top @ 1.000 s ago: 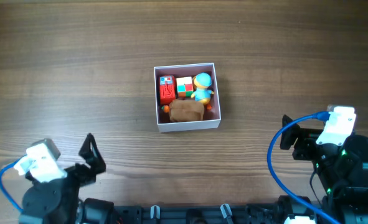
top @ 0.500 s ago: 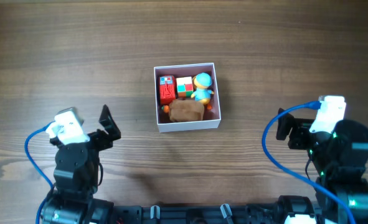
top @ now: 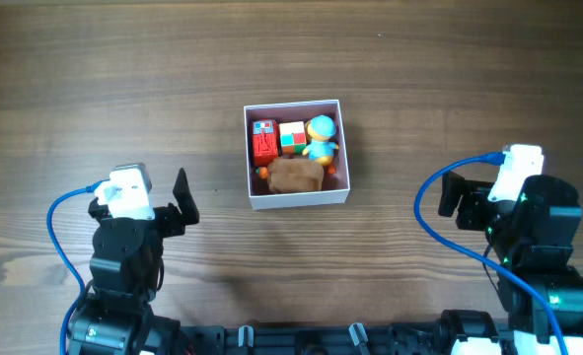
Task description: Pack container
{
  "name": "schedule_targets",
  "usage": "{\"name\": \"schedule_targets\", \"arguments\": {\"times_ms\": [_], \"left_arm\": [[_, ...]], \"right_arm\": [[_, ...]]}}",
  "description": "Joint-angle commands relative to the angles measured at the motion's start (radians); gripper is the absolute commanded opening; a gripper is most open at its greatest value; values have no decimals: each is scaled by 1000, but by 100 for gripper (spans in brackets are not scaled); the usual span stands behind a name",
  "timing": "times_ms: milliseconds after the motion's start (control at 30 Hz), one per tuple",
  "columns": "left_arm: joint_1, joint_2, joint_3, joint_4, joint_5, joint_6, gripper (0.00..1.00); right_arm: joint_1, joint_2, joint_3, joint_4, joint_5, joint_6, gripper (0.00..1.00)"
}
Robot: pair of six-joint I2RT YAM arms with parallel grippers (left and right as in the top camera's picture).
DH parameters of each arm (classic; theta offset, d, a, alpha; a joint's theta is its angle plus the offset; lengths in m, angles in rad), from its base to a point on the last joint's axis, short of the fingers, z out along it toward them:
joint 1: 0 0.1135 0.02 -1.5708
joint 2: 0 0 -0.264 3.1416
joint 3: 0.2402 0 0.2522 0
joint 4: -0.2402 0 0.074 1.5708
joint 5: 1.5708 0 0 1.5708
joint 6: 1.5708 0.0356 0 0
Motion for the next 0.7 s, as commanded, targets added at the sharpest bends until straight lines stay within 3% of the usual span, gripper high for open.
{"name": "schedule_targets", "arguments": {"times_ms": [0,667], "left_arm": [[-5,0,-5,-5,-22,27,100],[-5,0,-5,-238,-21,27,100]], "right_arm": [[6,6,-7,-4,10,14,100],[6,-2,-7,-41,43,13,100]]}}
